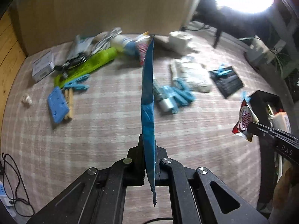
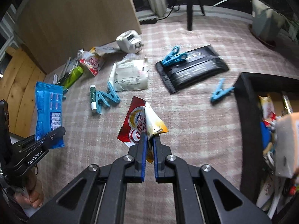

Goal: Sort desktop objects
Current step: 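Carry tissue pack and Coffee-mate packet over the black box and open both grippers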

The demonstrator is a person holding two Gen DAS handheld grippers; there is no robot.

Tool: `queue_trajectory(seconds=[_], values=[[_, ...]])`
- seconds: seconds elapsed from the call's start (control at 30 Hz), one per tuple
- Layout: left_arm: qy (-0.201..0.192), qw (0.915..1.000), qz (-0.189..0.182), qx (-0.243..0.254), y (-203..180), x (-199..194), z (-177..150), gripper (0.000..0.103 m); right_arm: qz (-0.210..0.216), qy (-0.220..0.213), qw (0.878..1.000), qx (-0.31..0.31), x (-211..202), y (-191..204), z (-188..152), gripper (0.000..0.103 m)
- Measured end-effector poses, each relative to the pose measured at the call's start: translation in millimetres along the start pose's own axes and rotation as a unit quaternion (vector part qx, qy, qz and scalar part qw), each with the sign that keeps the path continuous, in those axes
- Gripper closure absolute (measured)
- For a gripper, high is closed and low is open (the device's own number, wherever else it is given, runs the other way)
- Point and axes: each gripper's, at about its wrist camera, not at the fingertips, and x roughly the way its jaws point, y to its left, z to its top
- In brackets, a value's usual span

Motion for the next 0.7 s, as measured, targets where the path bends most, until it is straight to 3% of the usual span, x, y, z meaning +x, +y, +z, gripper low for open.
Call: queue_trajectory(seconds=[0.17, 0.37, 0.7], values=[[-0.012, 0.9989, -0.024, 0.038, -34.6, -16.5, -0.6, 0.1, -0.004, -0.02, 1.0, 0.023, -30.2, -29.8, -11.2, 0.097], [-0.022, 0.9931, -0.064, 0.096, -106.9, -29.1, 1.9, 0.1, -0.02, -0.043, 0.996, 0.075, -70.5, -88.1, -30.5, 0.096], [-0.018, 0.9711, -0.129, 0.2, -224.2, -46.6, -16.3, 0.1, -0.063, -0.074, 0.981, 0.168, -130.6, -184.2, -81.8, 0.096]])
